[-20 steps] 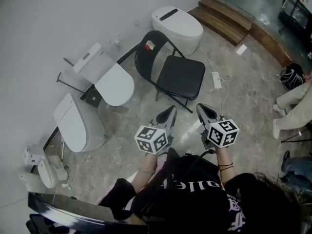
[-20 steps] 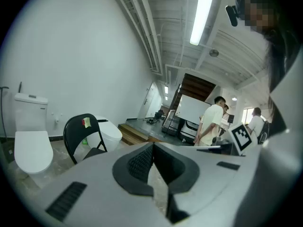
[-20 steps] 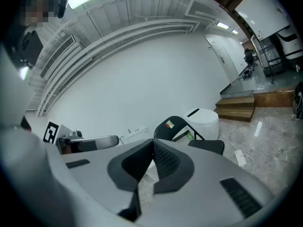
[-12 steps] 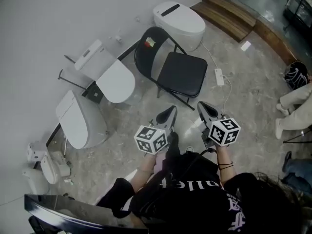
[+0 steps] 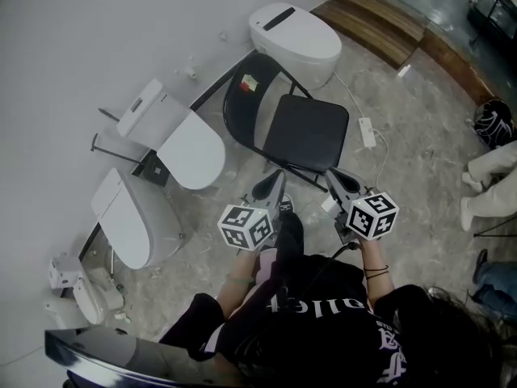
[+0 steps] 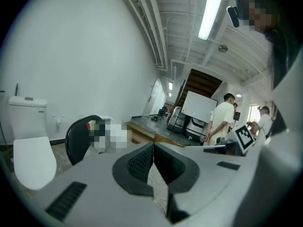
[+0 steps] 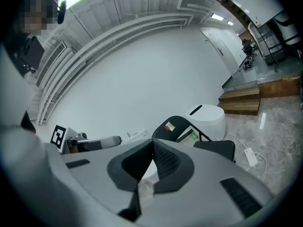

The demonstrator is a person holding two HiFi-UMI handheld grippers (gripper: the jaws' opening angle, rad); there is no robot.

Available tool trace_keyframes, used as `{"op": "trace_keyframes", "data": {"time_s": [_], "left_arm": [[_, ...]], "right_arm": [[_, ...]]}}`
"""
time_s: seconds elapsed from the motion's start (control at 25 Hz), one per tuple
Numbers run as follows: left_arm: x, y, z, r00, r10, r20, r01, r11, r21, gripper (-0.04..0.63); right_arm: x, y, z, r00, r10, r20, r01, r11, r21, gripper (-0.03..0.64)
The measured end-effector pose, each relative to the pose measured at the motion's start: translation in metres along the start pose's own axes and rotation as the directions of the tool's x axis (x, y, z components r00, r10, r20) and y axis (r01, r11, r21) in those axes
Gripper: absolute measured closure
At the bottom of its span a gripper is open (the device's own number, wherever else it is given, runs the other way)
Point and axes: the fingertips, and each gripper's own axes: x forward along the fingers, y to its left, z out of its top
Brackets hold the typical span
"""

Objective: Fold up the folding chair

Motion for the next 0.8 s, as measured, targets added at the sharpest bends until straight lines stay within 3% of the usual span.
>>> {"op": "trace_keyframes", "data": {"time_s": [0.24, 0.52, 0.68, 0.8], "left_arm": [[0.038, 0.084, 0.048, 0.999, -0.022, -0.042, 0.023, 0.999, 0.022, 0.591], [0.082, 0.201, 0.076, 0.995, 0.028, -0.095, -0.026, 0.999, 0.018, 0.588], [0.102, 0.250, 0.076, 0.987, 0.039, -0.157, -0.046, 0.998, -0.036, 0.509], [0.119, 0.282, 0.074, 0.978, 0.063, -0.201, -0.070, 0.997, -0.031, 0.482]], "right_arm": [[0.094, -0.011, 0.033, 0.999, -0.046, -0.019, 0.047, 0.999, 0.024, 0.603], [0.175, -0.034, 0.032, 0.993, -0.106, -0.052, 0.110, 0.991, 0.079, 0.603], [0.181, -0.055, 0.019, 0.981, -0.170, -0.094, 0.181, 0.974, 0.133, 0.603], [0.180, -0.076, 0.011, 0.969, -0.215, -0.119, 0.234, 0.956, 0.179, 0.603]]}}
